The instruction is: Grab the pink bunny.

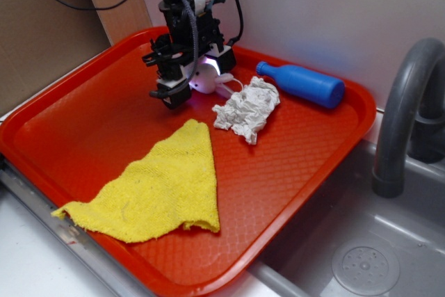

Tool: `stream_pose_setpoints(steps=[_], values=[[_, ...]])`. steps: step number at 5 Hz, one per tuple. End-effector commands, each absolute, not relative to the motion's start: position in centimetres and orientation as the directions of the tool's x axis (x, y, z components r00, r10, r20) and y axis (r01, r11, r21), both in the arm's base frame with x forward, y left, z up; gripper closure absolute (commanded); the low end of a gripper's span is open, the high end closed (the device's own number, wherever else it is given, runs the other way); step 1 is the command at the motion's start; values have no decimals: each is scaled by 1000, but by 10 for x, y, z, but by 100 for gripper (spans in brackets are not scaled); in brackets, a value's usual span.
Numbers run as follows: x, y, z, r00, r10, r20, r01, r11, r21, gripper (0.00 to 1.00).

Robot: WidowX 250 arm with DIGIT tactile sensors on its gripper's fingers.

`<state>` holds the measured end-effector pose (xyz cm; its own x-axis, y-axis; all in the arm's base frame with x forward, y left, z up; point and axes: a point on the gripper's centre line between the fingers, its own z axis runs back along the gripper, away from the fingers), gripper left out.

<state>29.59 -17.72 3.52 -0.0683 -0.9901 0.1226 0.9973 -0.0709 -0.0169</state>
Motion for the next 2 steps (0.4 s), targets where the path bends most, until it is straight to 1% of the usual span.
stream_pose_setpoints(steps=[1, 2], values=[[283, -187, 55, -49, -990, 130, 998, -44, 36, 100], [279, -185, 90, 178, -981, 73, 983, 180, 28, 100]])
